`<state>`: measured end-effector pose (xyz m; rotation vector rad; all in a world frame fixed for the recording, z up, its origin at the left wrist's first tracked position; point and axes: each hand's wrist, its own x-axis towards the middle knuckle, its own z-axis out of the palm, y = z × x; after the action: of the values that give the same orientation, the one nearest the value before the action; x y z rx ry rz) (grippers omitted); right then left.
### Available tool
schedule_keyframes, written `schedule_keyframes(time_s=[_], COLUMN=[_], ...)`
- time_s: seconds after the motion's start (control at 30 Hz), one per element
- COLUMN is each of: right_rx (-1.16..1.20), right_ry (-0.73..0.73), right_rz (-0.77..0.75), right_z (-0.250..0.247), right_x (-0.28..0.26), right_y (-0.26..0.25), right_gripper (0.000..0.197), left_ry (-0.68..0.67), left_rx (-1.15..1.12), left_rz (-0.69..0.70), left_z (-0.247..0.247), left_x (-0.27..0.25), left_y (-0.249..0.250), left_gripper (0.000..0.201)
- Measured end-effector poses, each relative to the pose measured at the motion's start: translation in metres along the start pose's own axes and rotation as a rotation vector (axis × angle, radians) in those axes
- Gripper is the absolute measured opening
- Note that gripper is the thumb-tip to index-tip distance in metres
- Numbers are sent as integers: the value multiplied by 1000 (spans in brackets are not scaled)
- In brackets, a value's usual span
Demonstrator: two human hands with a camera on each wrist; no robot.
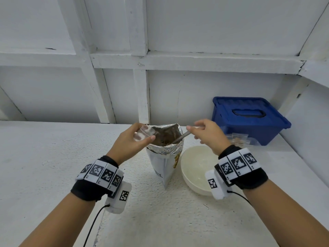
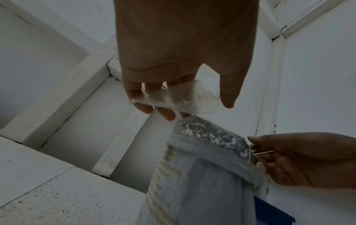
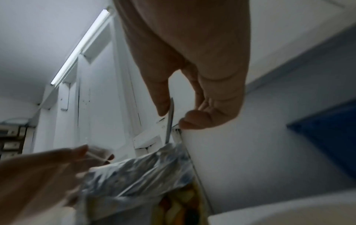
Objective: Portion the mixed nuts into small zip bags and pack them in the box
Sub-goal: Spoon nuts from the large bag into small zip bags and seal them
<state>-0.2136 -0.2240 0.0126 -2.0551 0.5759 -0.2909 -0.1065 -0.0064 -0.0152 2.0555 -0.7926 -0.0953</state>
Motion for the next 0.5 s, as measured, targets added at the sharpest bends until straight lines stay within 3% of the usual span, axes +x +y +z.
schedule_keyframes(time_s=[0.07, 0.13, 0.2, 0.37, 0.5], right_rx=[213, 263, 148, -228, -453], right_ry=[-3, 50, 126, 247, 141], right_rz=[-1, -43, -159, -679, -752], right_z=[11, 18, 21, 24, 34], right_x=[1, 2, 4, 8, 7], right_y=[2, 1, -4, -12, -6], right_gripper=[18, 16, 22, 26, 37], left_ry=[-12, -5, -6, -12, -3], left_rx=[-8, -22, -30, -43, -30], left_rz=[-17, -28, -31, -36, -40], left_z=[3, 4, 5, 5, 5], left_x=[1, 2, 2, 2, 2], left_y=[-1, -1, 0, 2, 3], left_gripper=[38, 32, 30, 33, 31])
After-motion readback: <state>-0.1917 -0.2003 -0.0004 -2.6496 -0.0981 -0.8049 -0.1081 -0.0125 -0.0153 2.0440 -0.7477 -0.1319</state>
